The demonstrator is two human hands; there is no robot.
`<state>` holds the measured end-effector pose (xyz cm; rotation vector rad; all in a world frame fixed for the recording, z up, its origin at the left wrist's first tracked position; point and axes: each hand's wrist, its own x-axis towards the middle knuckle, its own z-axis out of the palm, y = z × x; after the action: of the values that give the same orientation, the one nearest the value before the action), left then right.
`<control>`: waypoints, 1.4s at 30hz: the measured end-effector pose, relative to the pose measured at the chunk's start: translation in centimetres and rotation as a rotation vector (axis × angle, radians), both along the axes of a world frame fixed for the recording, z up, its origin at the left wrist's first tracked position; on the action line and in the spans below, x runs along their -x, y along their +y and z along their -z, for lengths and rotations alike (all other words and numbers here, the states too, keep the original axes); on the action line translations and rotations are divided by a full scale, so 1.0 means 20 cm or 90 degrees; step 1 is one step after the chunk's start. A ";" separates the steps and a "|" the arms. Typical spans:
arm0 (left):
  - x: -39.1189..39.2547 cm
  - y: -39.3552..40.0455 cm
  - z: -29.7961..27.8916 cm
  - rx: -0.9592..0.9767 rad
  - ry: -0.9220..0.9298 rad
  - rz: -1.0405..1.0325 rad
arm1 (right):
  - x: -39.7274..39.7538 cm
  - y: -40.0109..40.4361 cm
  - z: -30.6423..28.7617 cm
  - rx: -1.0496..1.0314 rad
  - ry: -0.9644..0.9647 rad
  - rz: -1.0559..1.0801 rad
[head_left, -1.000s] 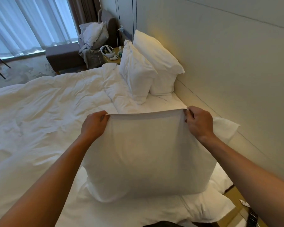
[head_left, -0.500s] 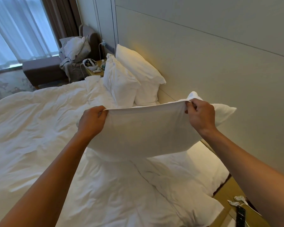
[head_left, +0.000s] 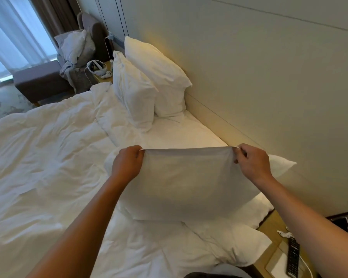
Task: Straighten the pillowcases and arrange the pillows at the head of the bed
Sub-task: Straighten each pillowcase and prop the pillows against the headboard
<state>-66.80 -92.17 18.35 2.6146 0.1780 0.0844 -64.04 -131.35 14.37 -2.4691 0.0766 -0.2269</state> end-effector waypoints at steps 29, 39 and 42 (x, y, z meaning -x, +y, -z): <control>-0.15 -0.08 0.16 -0.090 0.128 0.010 | -0.15 -0.13 0.10 0.145 0.034 -0.062; -0.14 -0.02 0.18 -0.030 -0.007 -0.036 | -0.12 -0.09 0.00 0.021 0.037 -0.049; -0.21 -0.01 0.11 -0.011 -0.066 -0.029 | -0.15 -0.07 -0.05 -0.006 0.032 -0.027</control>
<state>-62.62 -92.42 16.18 2.6159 0.2018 0.2384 -61.03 -132.70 15.42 -2.4648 0.0459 -0.1447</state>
